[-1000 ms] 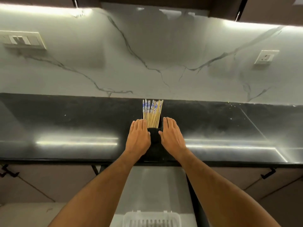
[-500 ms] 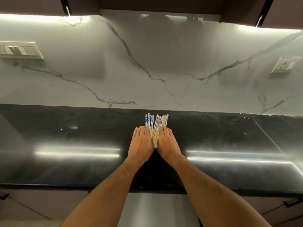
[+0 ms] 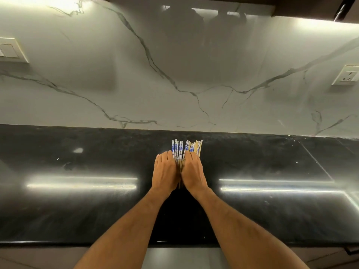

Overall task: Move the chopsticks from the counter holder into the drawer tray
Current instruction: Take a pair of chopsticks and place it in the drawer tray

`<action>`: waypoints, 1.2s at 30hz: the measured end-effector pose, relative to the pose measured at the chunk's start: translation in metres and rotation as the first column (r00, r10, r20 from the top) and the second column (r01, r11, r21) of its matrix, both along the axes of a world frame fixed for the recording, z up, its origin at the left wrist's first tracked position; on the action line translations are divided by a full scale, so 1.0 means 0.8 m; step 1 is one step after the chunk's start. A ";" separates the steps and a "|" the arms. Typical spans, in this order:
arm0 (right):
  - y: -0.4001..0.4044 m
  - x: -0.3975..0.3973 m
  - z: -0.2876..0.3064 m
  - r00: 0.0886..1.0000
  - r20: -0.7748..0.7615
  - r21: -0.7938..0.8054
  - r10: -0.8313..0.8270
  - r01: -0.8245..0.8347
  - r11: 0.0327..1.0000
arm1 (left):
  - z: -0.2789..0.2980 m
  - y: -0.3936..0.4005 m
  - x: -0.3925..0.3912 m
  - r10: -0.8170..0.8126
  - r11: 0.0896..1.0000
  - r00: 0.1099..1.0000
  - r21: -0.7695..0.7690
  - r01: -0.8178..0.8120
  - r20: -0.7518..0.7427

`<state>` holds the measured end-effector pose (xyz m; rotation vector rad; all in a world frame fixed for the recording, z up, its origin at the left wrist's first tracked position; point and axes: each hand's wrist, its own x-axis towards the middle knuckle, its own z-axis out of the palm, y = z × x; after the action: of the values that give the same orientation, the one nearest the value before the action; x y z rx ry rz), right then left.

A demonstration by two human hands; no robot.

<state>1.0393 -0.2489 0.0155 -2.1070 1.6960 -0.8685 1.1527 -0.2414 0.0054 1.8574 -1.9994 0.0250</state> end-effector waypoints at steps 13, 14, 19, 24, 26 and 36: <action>-0.016 0.015 0.001 0.981 0.171 -0.003 -0.094 0.096 0.995 | -0.022 -0.041 0.004 0.025 0.996 0.854 0.087 0.024 -0.520; -0.017 0.016 0.001 0.981 0.166 0.000 -0.096 0.098 0.995 | -0.024 -0.043 0.005 0.019 0.996 0.844 0.086 0.032 -0.537; -0.022 0.022 0.005 0.984 0.148 0.040 -0.100 0.095 0.995 | -0.027 -0.046 0.006 -0.010 0.993 0.760 0.085 0.087 -0.649; -0.029 0.027 0.008 0.983 0.152 0.119 -0.106 0.089 0.989 | -0.026 -0.046 0.008 -0.013 0.992 0.676 0.073 0.099 -0.737; -0.031 0.029 0.008 0.978 0.176 0.161 -0.110 0.082 0.984 | -0.026 -0.044 0.008 -0.020 0.993 0.664 0.064 0.102 -0.748; -0.042 0.041 0.012 0.857 0.415 0.236 -0.305 0.222 0.946 | -0.031 -0.035 0.003 -0.069 0.997 0.678 -0.019 0.081 -0.732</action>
<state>1.0724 -0.2825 0.0248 -1.4300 1.7487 -1.1278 1.1554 -0.2698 -0.0191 1.4364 -1.4770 -0.6647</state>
